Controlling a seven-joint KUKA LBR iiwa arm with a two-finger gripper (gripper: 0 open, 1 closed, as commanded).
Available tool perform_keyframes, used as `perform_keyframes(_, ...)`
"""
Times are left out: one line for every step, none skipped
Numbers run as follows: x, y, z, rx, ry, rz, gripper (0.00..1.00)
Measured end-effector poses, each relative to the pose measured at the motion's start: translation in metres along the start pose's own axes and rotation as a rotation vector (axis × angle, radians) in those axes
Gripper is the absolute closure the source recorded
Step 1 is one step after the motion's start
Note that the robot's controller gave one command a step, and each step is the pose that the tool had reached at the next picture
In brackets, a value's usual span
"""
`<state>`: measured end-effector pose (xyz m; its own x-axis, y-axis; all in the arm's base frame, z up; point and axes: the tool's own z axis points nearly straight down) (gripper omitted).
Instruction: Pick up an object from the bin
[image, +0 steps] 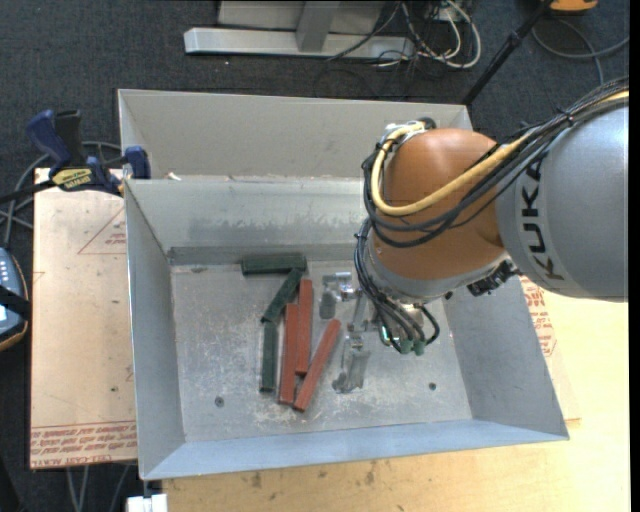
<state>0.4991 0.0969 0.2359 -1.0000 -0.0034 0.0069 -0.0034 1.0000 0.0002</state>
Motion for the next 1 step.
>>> perform_keyframes(-0.018, 0.0137, 0.166, 0.0, -0.012, -0.535, 0.0)
